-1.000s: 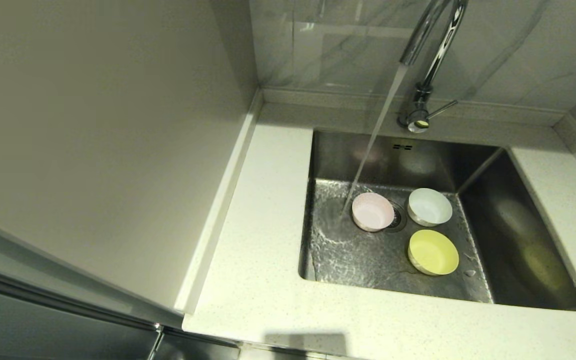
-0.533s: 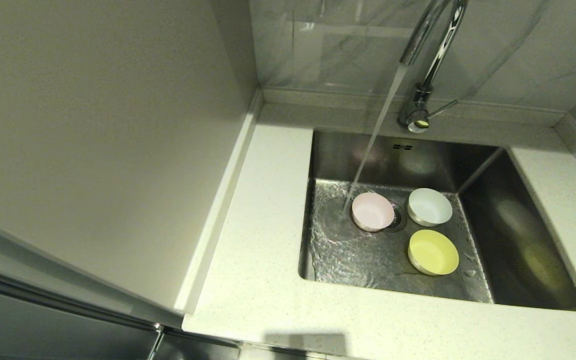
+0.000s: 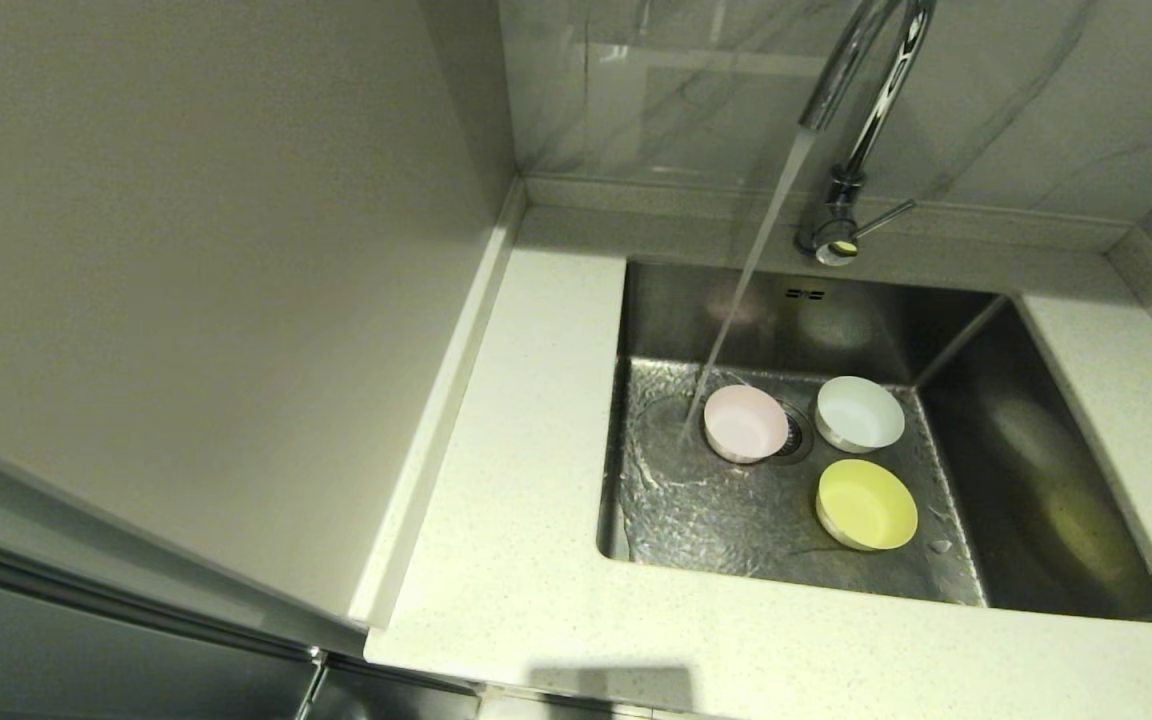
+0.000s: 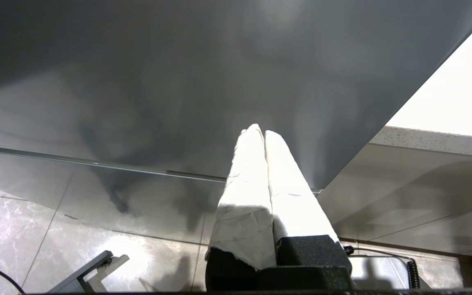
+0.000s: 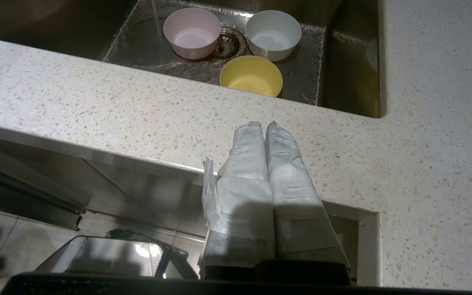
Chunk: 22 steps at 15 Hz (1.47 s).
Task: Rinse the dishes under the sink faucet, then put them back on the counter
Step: Wait for the water to rinse the bowl
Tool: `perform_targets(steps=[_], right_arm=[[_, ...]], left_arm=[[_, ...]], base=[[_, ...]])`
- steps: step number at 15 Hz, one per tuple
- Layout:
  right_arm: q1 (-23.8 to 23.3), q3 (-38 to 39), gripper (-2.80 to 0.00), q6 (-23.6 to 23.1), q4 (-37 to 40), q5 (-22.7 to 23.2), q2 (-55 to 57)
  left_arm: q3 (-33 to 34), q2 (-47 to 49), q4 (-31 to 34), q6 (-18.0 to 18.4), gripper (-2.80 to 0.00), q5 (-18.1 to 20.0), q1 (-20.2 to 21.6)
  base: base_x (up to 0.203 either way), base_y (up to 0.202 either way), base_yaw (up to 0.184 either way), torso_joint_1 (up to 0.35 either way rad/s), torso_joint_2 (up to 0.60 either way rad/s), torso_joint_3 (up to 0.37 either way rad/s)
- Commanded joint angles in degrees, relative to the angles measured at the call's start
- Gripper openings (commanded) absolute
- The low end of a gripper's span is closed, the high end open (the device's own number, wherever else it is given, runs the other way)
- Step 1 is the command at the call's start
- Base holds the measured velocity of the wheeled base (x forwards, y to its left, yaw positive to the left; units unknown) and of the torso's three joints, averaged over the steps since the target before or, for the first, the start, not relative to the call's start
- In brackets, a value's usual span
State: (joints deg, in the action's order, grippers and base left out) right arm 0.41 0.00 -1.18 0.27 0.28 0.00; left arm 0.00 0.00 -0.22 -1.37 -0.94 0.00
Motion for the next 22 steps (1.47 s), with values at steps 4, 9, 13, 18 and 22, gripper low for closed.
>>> perform_targets(steps=[4,9,13,18,22], right_arm=[[0.0,0.0,-2.8,0.0,0.0,0.1,0.1],[0.0,0.0,-2.8,0.0,0.0,0.1,0.1],[0.0,0.0,-2.8,0.0,0.0,0.1,0.1],[0.0,0.0,-2.8,0.0,0.0,0.0,0.1],[0.0,0.0,-2.8,0.0,0.0,0.1,0.1]], left_arm=[[0.0,-0.1,0.0,0.0,-2.8,0.0,0.0],[0.0,-0.1,0.0,0.0,-2.8,0.0,0.0],[0.0,-0.1,0.0,0.0,-2.8,0.0,0.0],[0.0,-0.1,0.0,0.0,-2.8,0.0,0.0],[0.0,-0.1,0.0,0.0,-2.8,0.0,0.0]], base=[[0.0,0.0,0.0,0.0,0.0,0.0],[0.0,0.0,0.0,0.0,0.0,0.0],[0.0,0.0,0.0,0.0,0.0,0.0],[0.0,0.0,0.0,0.0,0.0,0.0],[0.0,0.0,0.0,0.0,0.0,0.0]])
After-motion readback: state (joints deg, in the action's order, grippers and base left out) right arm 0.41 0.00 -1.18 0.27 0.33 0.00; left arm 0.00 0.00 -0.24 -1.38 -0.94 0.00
